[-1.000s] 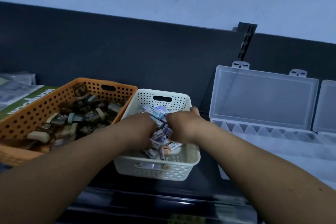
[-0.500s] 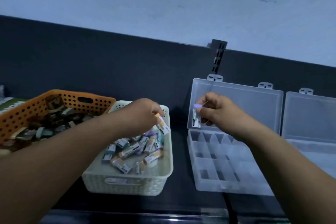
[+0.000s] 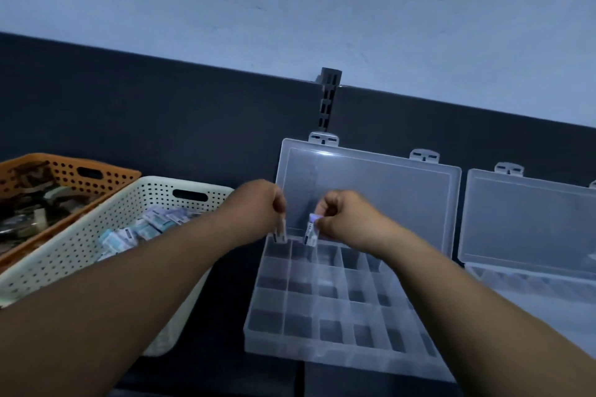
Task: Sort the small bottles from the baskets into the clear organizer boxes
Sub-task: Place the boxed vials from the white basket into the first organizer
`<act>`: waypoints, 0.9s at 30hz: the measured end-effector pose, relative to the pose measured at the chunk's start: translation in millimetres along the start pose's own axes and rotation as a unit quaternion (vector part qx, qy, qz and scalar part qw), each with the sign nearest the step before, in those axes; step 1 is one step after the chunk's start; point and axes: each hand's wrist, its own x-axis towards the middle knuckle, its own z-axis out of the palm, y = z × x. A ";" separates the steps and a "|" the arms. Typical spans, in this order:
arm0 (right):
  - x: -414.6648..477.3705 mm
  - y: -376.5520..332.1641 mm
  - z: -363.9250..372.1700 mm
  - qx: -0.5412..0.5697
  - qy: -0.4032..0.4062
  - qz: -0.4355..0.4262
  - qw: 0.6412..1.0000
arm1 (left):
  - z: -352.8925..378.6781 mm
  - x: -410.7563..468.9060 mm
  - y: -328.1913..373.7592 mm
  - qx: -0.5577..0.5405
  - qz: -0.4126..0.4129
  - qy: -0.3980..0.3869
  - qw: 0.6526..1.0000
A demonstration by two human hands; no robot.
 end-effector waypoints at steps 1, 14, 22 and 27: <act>4.0 3.7 3.6 -0.008 -0.009 -0.003 1.000 | 3.5 1.5 -0.6 0.012 -0.005 -0.005 1.000; 23.0 25.6 30.4 -0.058 -0.046 0.013 0.997 | 25.8 23.9 -16.1 0.051 -0.001 -0.084 0.995; 19.7 20.9 32.1 -0.066 -0.062 0.028 0.996 | 32.7 28.7 -22.0 0.055 0.028 -0.100 0.993; 16.7 21.2 30.2 -0.061 -0.058 0.037 0.996 | 34.5 28.5 -28.1 0.057 0.042 -0.101 0.992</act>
